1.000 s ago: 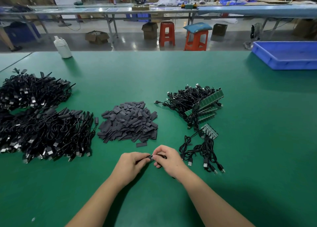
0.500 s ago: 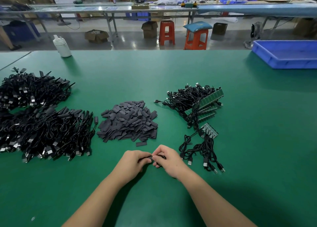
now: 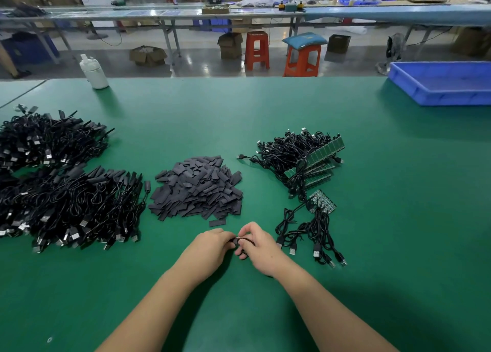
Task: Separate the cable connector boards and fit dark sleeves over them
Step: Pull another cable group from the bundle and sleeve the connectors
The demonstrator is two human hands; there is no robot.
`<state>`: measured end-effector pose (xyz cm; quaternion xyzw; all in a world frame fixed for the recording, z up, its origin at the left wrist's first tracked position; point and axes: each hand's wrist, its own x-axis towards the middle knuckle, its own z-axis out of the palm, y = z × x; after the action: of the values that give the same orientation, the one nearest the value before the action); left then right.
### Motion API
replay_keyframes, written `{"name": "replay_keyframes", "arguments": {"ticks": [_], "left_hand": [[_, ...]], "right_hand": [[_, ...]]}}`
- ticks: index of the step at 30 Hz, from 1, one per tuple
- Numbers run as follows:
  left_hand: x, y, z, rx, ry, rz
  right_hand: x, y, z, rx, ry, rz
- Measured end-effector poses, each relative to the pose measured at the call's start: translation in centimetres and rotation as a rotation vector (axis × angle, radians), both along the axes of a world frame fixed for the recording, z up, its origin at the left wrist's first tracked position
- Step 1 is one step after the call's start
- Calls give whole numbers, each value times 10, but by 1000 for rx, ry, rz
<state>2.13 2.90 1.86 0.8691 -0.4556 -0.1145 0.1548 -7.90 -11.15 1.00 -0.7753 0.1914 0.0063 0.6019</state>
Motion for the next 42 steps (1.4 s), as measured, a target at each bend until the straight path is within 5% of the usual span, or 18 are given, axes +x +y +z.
{"name": "replay_keyframes", "arguments": {"ticks": [10,13,19,25,30,33,37,42], "left_hand": [[-5,0,-1,23,-75,-22],[-6,-1,-2,-160,-37,10],[-17,-10,0,-546,424,479],[-44,-15,1,-589,928,305],[-54,-24,7,-693,992,461],[-36,-15,21,-721,867,567],[29,30,44,-433,293,677],[105,98,64,-137,-243,902]], "right_hand": [[-1,2,3,-42,6,-6],[-1,4,3,-19,3,-35],[2,5,11,327,-109,-314],[13,9,32,642,-259,-599],[19,8,44,645,-286,-571],[14,-9,43,206,-209,-451],[-1,-64,40,-441,-68,-432],[-25,-132,33,-793,77,-610]]}}
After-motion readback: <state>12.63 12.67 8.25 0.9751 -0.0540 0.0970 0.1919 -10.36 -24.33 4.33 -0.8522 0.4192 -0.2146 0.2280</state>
